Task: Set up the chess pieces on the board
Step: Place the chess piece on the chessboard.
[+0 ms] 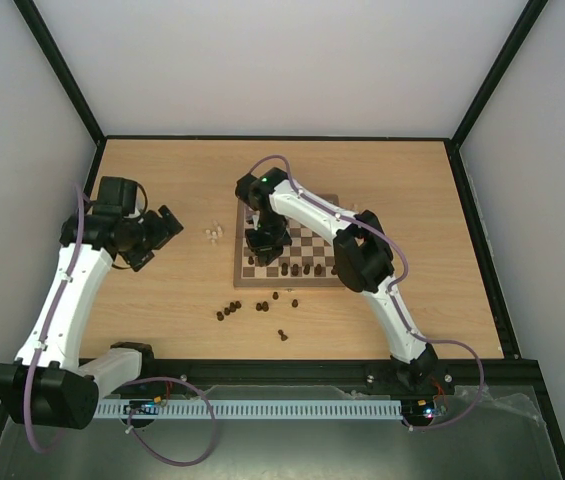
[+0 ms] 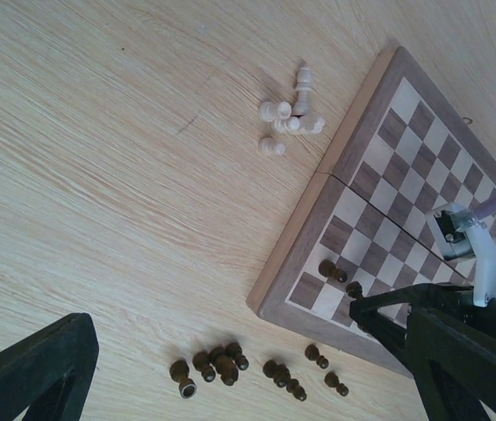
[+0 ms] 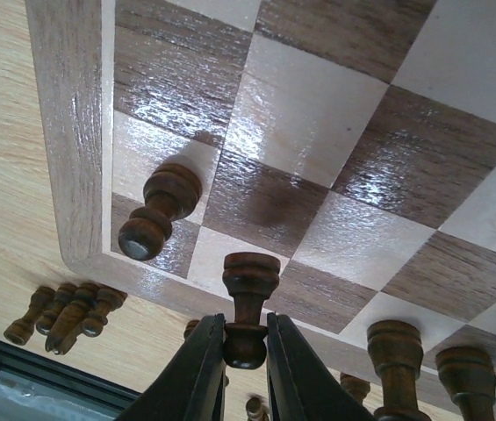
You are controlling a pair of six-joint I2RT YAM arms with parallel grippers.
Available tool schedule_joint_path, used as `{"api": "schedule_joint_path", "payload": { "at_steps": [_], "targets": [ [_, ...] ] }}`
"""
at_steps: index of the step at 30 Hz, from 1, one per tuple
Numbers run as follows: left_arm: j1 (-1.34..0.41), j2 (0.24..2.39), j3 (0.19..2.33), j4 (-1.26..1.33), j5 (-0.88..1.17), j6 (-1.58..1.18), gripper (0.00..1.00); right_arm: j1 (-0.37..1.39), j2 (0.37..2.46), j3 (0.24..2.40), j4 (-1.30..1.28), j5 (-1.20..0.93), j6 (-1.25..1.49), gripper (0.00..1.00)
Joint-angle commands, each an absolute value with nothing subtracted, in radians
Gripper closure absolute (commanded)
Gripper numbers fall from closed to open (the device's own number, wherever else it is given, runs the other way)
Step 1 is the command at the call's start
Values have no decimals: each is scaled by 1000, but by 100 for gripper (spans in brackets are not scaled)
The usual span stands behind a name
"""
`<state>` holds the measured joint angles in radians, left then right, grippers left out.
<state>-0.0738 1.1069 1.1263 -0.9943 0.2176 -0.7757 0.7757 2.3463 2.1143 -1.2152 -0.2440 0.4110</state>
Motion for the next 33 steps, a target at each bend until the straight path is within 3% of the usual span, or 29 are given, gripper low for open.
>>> {"api": "schedule_joint_path", "payload": {
  "at_steps": [1,33],
  "targets": [
    [-78,1117,1106,-981,234,-769,1,775,2365,2140,-1282,-276,403,86],
    [-78,1111,1094,-972,241,-759,1,775,2413,2195,-1283,-225,406,82]
  ]
}}
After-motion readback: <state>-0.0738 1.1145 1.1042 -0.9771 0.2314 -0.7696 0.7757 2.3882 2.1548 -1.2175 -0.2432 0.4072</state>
